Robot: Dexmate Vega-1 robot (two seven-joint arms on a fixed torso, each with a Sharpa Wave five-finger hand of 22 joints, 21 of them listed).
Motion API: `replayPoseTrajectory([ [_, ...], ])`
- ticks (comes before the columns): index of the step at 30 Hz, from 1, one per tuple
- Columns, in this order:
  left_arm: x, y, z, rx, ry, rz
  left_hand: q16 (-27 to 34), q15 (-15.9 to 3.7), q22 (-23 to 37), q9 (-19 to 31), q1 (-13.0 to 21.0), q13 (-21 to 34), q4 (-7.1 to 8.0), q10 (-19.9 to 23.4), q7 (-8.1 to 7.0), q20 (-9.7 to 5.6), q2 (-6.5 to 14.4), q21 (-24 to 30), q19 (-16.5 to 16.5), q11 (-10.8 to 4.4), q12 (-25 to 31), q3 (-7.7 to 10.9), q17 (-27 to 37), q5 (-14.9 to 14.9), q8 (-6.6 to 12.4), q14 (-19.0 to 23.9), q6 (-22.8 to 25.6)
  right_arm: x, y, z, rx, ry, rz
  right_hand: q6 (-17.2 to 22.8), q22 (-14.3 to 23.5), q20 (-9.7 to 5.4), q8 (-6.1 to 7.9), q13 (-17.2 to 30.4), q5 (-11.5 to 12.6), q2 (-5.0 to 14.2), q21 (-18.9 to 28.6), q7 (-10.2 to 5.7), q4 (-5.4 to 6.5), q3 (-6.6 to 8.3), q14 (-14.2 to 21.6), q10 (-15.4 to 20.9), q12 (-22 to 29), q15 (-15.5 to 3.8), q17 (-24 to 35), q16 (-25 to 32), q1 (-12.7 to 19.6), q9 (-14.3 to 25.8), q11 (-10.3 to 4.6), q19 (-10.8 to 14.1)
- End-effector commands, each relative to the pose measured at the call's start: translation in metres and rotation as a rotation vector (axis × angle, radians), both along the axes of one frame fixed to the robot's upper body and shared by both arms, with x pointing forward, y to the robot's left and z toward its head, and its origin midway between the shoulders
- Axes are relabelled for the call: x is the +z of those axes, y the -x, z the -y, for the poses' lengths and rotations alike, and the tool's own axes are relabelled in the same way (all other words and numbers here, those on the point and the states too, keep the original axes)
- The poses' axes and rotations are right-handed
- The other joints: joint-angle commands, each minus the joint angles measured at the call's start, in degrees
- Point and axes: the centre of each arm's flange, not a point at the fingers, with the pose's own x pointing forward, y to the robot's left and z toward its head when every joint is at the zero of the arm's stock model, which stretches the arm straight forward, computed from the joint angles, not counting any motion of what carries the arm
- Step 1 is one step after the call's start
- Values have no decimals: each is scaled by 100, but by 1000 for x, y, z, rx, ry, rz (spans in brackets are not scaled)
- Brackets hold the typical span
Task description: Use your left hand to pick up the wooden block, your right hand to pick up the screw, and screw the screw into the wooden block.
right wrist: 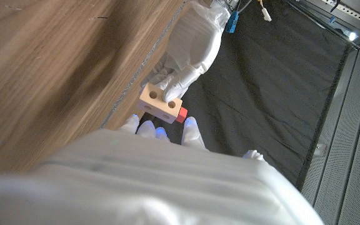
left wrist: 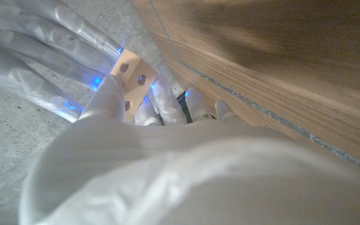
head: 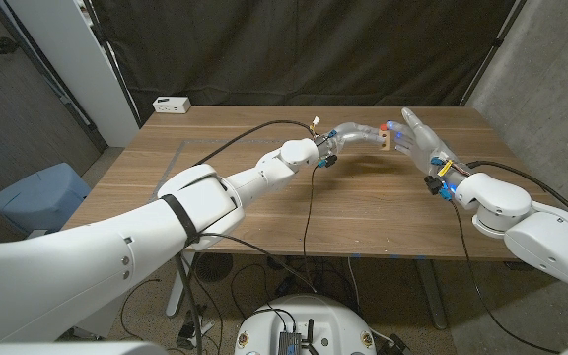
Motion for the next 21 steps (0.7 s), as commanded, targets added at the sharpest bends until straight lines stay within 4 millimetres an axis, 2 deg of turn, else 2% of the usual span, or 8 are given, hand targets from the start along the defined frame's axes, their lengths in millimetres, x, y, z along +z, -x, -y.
replayPoseTrajectory([
  [1,0,3,0,-20,-2,18,13,-386,27,18,8,9,59,20,-47,12,24,13,31,20,13,80,12,29,64,47,214,-1,-7,14,-15,-12,-7,-18,5,37,-17,17,30,30,31,-64,19,9,-1094,-699,16,8,9,30,58,2,-13,4],
  [21,-4,3,2,-21,-5,11,11,-390,27,18,5,10,59,23,-47,9,19,11,32,16,15,82,12,29,61,45,205,5,-23,19,9,9,-17,-179,6,58,-54,16,25,-20,16,-141,18,-23,-1121,-746,-4,13,12,21,39,-1,-32,-32],
])
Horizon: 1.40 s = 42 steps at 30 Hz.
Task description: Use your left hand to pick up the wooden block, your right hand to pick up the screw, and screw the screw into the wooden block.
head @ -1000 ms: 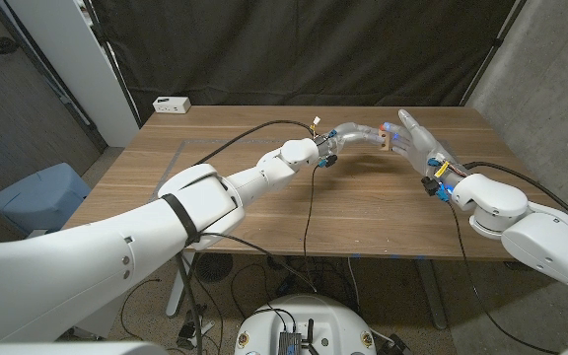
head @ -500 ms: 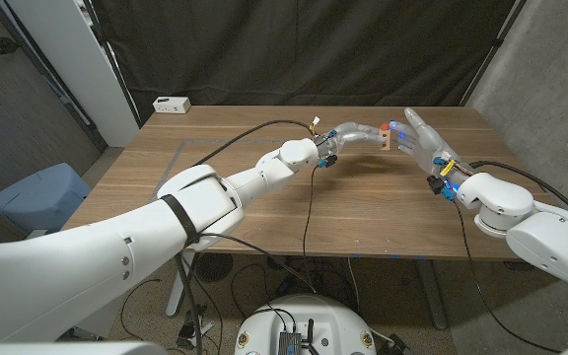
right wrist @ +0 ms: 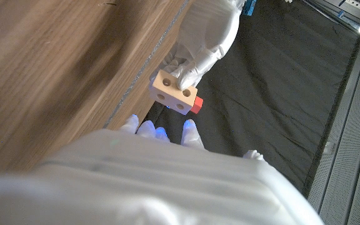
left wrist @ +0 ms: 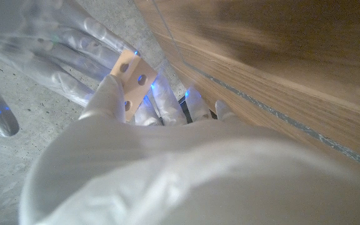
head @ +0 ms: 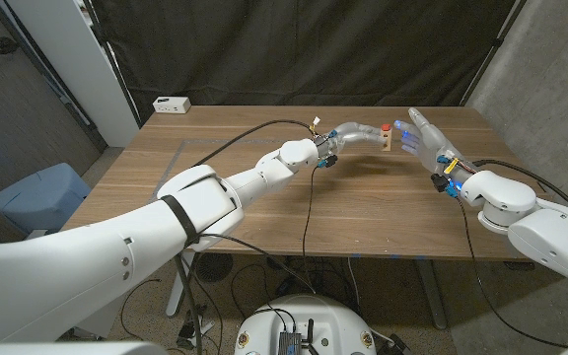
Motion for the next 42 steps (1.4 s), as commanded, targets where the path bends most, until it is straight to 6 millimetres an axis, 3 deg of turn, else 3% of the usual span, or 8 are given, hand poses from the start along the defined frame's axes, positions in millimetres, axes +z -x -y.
replayPoseTrajectory([
  [1,-3,0,2,-2,-1,-5,10,-387,27,14,4,10,60,24,-47,11,20,12,33,19,15,82,12,37,61,44,205,3,-9,2,16,13,-4,-26,6,26,-13,16,26,-20,15,6,18,-23,-1120,-745,-4,14,12,21,38,-1,-33,-2],
  [42,-8,1,6,-4,1,-16,13,-387,28,15,-16,11,68,23,-47,8,25,12,38,39,15,89,13,36,64,56,212,-4,-3,-7,52,24,-11,-48,10,28,21,16,38,-15,19,2,31,-40,-1116,-722,6,23,14,27,20,-2,-33,-17],
])
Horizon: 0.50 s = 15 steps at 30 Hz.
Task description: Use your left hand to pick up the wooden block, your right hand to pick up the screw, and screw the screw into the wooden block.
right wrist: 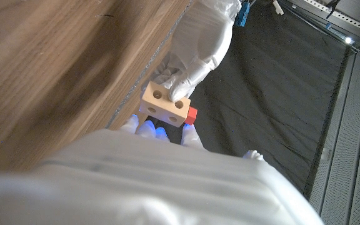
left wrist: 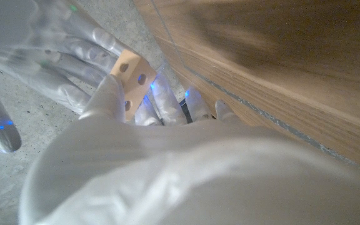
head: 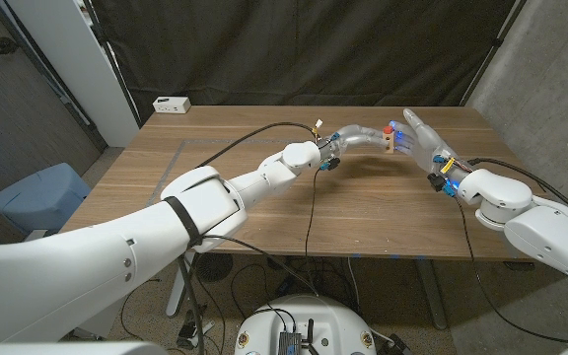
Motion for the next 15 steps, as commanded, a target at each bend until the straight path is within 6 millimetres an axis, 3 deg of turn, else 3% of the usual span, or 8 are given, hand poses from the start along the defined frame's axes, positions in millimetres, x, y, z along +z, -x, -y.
replayPoseTrajectory([
  [1,-1,0,-1,-2,3,-5,11,-381,27,15,-31,11,69,7,-47,12,41,12,39,-1,17,90,13,29,64,51,211,-3,4,-2,1,0,-5,-5,10,29,19,16,39,-14,16,13,14,-22,-1122,-719,7,24,14,25,21,32,-37,-25],
  [7,-1,0,-1,-4,3,-5,13,-387,28,15,-29,11,65,12,-47,8,39,11,39,13,18,93,12,29,62,57,207,-6,8,-1,-7,-5,-12,-2,10,28,23,16,41,-11,18,11,15,-23,-1119,-718,7,24,14,26,21,32,-35,-24],
  [8,0,0,-1,-3,3,-5,11,-381,27,14,-18,9,57,-15,-44,9,38,11,40,-48,8,97,11,31,59,59,203,-6,9,-1,-8,-5,-13,-10,10,29,20,17,41,-10,15,11,15,-23,-1126,-716,8,25,14,23,20,32,-36,-31],
  [10,0,0,-1,-3,4,-6,12,-391,27,14,-30,10,64,2,-46,10,34,11,39,34,16,92,13,30,60,60,205,-7,10,-1,-9,-7,-15,-8,10,29,22,17,42,-9,17,11,16,-23,-1119,-714,8,24,14,27,20,32,-35,-28],
  [15,-1,0,-1,-7,4,-8,15,-381,28,14,-34,10,66,-4,-46,14,36,11,38,5,13,94,13,30,60,69,206,-9,14,-1,-13,-8,-18,-6,10,29,25,17,43,-7,18,14,16,-23,-1120,-711,9,26,14,26,20,32,-36,-27],
])
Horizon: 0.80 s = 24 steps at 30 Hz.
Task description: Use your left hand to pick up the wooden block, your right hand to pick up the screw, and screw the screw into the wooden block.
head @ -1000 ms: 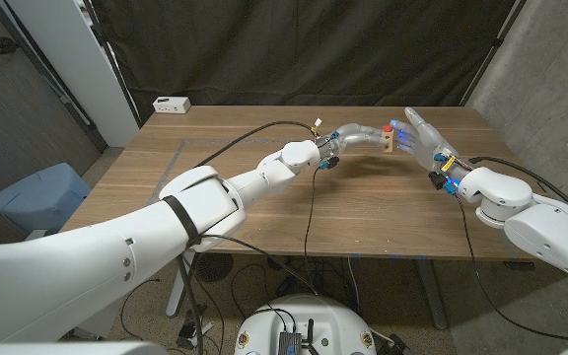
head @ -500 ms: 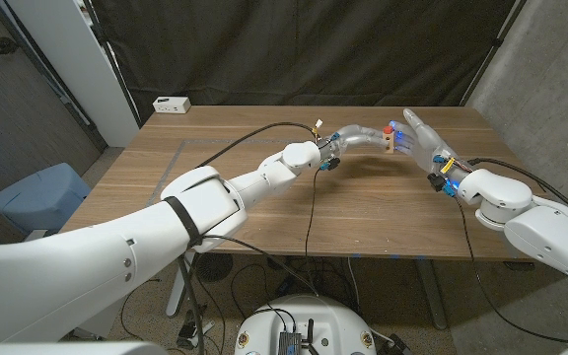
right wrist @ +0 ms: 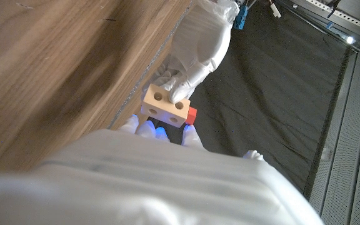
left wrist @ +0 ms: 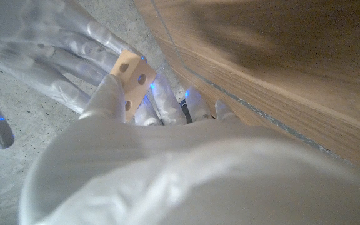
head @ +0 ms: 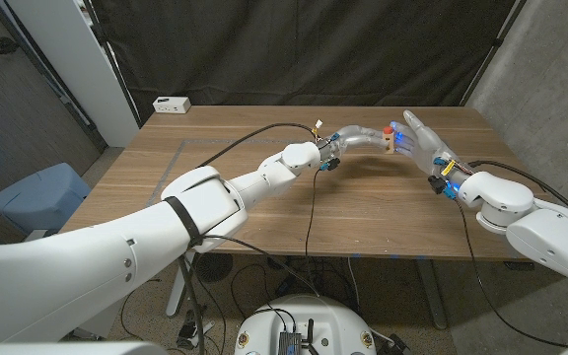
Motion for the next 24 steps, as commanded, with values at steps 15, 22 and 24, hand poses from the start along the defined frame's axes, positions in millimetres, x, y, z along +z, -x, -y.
replayPoseTrajectory([
  [15,-1,0,0,-4,2,-13,12,-362,28,15,-26,11,65,9,-46,9,32,15,50,24,18,102,12,36,62,47,209,-8,14,-8,4,9,-15,-2,10,28,34,17,49,0,21,7,18,-24,-1111,-682,17,26,13,30,23,29,-39,-26],
  [22,-2,0,1,-2,2,-20,14,-360,28,15,-28,11,64,1,-45,15,31,14,51,18,15,104,12,35,65,55,220,-9,18,-11,12,15,-18,0,10,26,36,17,51,3,22,10,18,-24,-1110,-674,18,28,12,30,24,29,-39,-26],
  [24,-2,-1,1,1,5,-25,13,-354,28,15,-30,11,65,4,-46,18,30,15,53,20,16,103,13,35,64,54,218,-9,18,-12,16,18,-19,4,10,23,38,17,53,5,22,8,19,-24,-1108,-671,18,24,12,31,25,29,-38,-27],
])
